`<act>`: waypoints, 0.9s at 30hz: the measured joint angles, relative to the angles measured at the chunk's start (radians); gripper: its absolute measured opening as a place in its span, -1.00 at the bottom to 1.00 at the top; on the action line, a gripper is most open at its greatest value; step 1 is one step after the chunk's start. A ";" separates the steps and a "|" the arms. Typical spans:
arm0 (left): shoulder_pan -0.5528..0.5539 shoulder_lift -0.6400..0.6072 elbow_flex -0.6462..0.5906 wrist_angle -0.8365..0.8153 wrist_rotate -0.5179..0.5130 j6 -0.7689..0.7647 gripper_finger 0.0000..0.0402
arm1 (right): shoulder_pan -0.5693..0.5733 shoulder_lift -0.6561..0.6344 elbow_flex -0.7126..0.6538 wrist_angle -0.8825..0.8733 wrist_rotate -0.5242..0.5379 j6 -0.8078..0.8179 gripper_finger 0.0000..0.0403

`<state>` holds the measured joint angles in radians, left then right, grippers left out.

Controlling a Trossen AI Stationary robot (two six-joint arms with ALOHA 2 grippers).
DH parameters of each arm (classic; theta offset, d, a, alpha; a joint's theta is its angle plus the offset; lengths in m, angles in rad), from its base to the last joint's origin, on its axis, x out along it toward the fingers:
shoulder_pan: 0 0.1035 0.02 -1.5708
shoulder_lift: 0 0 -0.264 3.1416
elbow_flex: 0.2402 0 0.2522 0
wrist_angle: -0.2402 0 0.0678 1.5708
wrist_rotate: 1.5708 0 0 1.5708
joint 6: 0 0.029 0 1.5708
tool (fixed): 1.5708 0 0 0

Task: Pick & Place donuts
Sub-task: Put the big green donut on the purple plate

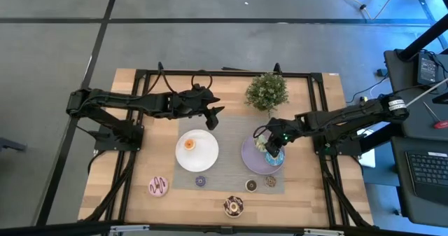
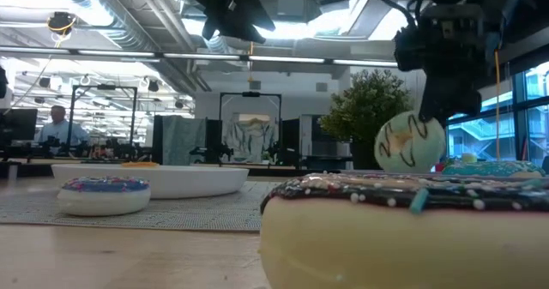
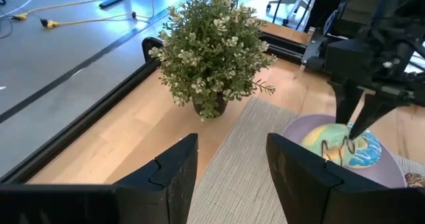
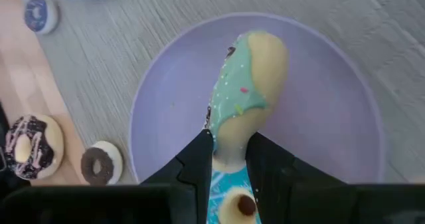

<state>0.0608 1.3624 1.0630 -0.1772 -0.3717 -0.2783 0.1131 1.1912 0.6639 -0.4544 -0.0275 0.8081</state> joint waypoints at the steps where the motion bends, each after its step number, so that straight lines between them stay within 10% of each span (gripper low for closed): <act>1: 0.000 0.000 0.000 0.000 0.000 0.000 -0.13 | 0.000 0.000 -0.012 0.013 -0.005 0.001 -0.55; 27: 0.000 0.000 0.000 0.001 0.000 0.000 -0.13 | 0.000 0.000 -0.050 0.002 0.035 -0.025 -0.16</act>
<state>0.0605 1.3628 1.0630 -0.1764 -0.3721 -0.2780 0.1131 1.1912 0.6144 -0.4524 0.0074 0.7830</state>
